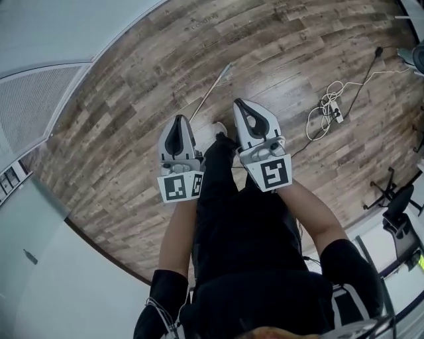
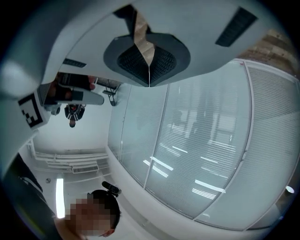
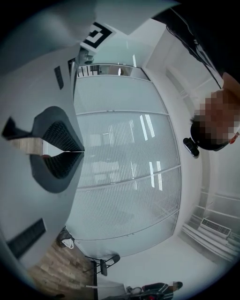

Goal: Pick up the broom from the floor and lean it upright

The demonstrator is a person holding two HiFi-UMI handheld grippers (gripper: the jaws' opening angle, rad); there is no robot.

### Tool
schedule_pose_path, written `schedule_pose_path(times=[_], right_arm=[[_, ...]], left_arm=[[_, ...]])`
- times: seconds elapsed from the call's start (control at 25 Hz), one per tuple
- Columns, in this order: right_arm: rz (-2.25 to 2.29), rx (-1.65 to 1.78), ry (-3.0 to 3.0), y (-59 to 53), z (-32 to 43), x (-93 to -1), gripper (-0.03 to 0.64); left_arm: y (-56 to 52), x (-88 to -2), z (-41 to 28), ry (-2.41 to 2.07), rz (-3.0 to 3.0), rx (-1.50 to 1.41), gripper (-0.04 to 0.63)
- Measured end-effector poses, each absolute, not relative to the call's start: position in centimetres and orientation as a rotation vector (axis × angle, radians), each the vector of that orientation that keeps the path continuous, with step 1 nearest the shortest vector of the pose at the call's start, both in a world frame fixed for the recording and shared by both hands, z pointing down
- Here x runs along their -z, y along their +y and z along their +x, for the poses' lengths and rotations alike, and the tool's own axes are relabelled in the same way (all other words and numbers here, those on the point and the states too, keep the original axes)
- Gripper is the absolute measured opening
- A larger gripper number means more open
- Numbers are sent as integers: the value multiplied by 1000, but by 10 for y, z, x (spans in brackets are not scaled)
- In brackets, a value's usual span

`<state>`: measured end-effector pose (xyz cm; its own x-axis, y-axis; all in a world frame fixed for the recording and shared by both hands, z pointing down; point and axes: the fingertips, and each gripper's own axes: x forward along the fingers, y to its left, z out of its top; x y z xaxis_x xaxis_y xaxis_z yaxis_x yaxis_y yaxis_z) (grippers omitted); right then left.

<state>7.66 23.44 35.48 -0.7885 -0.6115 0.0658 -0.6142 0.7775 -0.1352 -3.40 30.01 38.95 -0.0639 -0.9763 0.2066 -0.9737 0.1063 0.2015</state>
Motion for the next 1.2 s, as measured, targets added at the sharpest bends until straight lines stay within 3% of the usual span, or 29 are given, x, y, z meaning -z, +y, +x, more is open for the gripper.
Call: schedule_pose_path(times=[0.36, 0.64, 0.96, 1.2], right_arm=[[925, -248, -2965, 216, 81, -516, 18], [800, -265, -3021, 214, 85, -608, 18], [658, -204, -2980, 214, 76, -707, 18], [639, -181, -2973, 189, 78, -729, 18]], left_arm=[[299, -736, -27, -1727, 1957, -370, 63], [315, -966, -33, -1471, 1852, -539, 180], [346, -1124, -9, -1170, 1946, -977, 190], [349, -1201, -12, -1137, 1880, -1043, 190]])
